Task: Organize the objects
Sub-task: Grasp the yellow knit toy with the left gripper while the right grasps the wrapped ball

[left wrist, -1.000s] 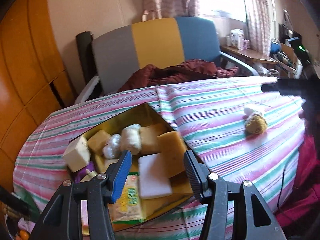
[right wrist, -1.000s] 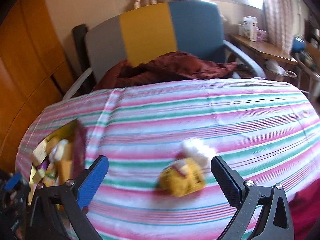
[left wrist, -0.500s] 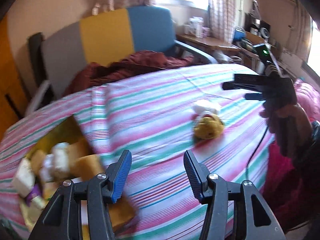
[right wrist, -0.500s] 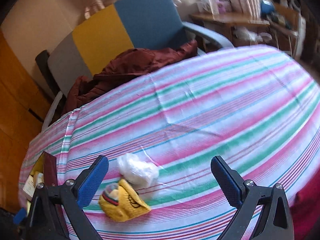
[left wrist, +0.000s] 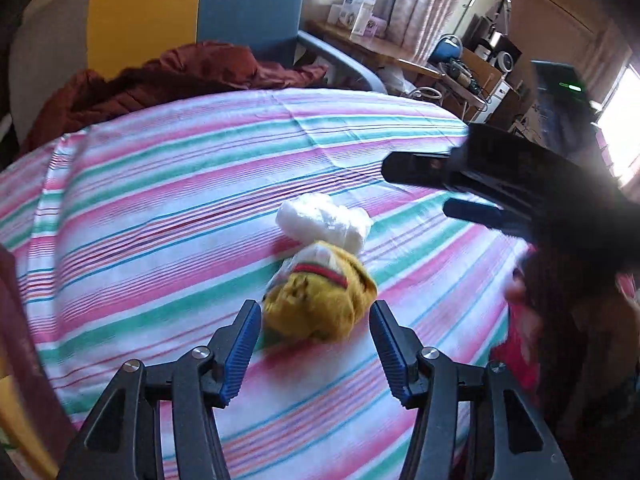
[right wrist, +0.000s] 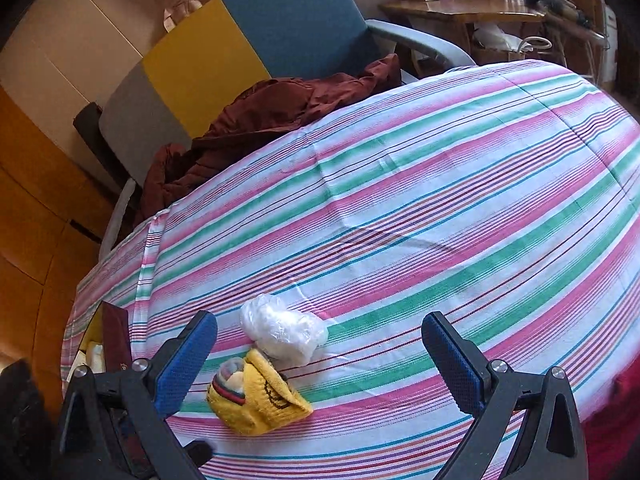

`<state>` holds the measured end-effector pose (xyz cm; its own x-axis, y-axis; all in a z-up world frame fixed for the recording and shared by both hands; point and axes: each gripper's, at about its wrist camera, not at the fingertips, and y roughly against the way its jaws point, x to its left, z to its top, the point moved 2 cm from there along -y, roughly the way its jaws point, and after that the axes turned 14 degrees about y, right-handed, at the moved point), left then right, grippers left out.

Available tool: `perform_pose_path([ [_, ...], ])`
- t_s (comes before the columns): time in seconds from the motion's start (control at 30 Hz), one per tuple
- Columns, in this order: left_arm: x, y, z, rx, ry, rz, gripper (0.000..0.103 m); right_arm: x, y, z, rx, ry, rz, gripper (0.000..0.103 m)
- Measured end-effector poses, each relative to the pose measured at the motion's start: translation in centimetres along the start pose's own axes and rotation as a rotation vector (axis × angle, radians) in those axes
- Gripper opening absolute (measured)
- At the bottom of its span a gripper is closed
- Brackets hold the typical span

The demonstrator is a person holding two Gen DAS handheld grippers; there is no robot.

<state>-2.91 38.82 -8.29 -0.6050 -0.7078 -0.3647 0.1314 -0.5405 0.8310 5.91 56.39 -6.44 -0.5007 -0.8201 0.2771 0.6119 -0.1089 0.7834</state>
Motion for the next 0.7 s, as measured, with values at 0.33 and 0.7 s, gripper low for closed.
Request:
perform_pose_path([
  [0.33,1.4,-3.1,0.3,0.013,0.024,-0.030,0.040,0.3,-1.8,0.0,0.012,0.019,0.032,0.103],
  [0.7,4.7,1.1,-3.9,-0.026,0.015,-0.027,0.036,4.6,-5.1,-0.4,0.014,0.281,-0.031,0.099],
])
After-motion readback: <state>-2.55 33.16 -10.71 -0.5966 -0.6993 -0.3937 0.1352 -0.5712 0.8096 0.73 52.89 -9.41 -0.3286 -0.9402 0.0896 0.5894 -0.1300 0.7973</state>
